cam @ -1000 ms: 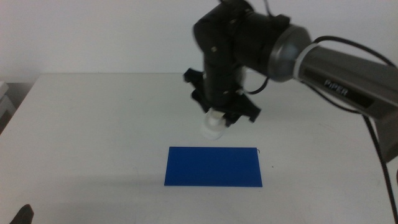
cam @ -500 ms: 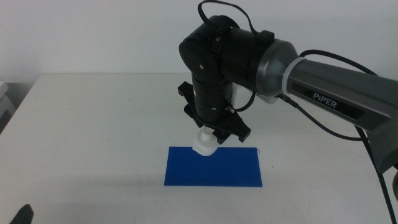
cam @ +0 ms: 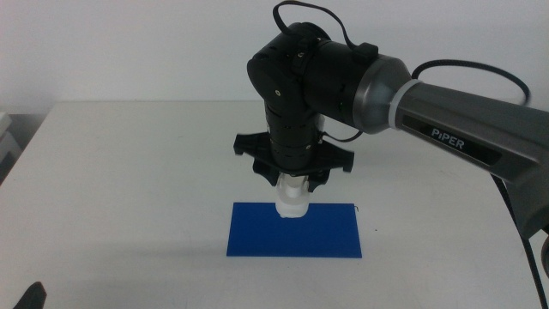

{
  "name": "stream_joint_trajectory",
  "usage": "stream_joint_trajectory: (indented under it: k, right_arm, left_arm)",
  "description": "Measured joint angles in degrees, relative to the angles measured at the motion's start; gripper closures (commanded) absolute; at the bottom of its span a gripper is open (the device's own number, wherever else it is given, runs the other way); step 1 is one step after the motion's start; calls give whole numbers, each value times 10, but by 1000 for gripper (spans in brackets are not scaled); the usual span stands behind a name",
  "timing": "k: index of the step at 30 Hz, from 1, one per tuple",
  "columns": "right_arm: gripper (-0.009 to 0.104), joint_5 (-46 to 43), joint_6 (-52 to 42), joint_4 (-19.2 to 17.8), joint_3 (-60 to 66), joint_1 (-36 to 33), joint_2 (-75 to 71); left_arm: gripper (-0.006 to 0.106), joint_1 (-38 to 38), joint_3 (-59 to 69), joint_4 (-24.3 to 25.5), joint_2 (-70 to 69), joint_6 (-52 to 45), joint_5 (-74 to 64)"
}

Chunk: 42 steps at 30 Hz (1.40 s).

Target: Use one arm to grab the shoe from the table and place it on the mat.

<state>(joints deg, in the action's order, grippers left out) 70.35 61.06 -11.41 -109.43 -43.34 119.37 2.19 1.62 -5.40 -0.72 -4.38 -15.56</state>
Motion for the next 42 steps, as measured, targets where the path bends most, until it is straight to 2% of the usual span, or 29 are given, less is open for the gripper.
stream_joint_trajectory:
  k: [9, 15, 19, 23, 27, 31, 33, 37, 42]
  right_arm:
    - [99, 0, -311, 0, 0, 0, 0]
    - [99, 1, -357, 1, 0, 0, 0]
    - [99, 2, -397, -29, 0, 0, 0]
    - [99, 2, -492, -62, 0, 0, 0]
    - [99, 2, -625, -65, 0, 1, 0]
    - [99, 3, -788, -47, 0, 1, 0]
    - [99, 4, -854, -18, 0, 2, 0]
    - [99, 4, -931, 41, 0, 2, 0]
    - [99, 4, -986, 68, 0, 14, 4]
  left_arm:
    - [7, 0, 0, 0, 0, 0, 0]
    - [7, 0, 0, 0, 0, 0, 0]
    - [7, 0, 0, 0, 0, 0, 0]
    - [7, 0, 0, 0, 0, 0, 0]
    - [7, 0, 0, 0, 0, 0, 0]
    - [7, 0, 0, 0, 0, 0, 0]
    - [7, 0, 0, 0, 0, 0, 0]
    - [7, 0, 0, 0, 0, 0, 0]
    - [7, 0, 0, 0, 0, 0, 0]
